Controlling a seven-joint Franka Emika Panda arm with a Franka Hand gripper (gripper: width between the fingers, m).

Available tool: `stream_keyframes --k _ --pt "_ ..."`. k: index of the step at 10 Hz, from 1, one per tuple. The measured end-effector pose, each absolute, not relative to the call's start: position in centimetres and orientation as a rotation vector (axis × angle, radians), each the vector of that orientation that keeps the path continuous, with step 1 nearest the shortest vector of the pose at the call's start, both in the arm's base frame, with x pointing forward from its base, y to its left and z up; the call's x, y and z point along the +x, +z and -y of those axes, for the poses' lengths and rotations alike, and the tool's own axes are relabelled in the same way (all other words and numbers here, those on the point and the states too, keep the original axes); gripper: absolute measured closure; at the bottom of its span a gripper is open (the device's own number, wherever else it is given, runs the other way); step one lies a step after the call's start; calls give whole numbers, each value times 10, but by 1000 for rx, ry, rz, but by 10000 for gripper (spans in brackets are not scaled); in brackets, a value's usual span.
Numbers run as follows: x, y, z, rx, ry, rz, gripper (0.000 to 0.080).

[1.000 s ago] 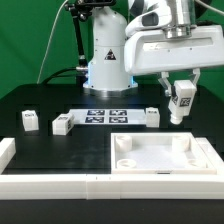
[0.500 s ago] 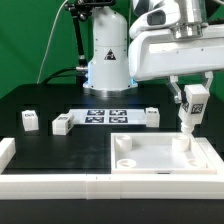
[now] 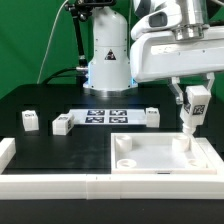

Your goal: Assemble one leg

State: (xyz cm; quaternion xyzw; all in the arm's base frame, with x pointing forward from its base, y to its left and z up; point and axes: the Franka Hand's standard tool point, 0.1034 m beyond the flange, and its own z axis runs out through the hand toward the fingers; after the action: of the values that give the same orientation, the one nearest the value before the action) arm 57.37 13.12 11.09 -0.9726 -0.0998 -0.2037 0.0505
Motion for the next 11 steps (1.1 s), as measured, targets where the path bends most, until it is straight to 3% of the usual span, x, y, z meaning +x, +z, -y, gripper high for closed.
stream_keyframes --k 3,5,6,7,11 --pt "601 103 -123 -2952 -681 355 508" --pt "602 102 -123 -2950 -689 356 508" --pt "606 106 -119 -2918 -848 356 508" --pt "601 98 -120 -2929 -800 361 508" --pt "606 97 -116 -2931 -808 359 508"
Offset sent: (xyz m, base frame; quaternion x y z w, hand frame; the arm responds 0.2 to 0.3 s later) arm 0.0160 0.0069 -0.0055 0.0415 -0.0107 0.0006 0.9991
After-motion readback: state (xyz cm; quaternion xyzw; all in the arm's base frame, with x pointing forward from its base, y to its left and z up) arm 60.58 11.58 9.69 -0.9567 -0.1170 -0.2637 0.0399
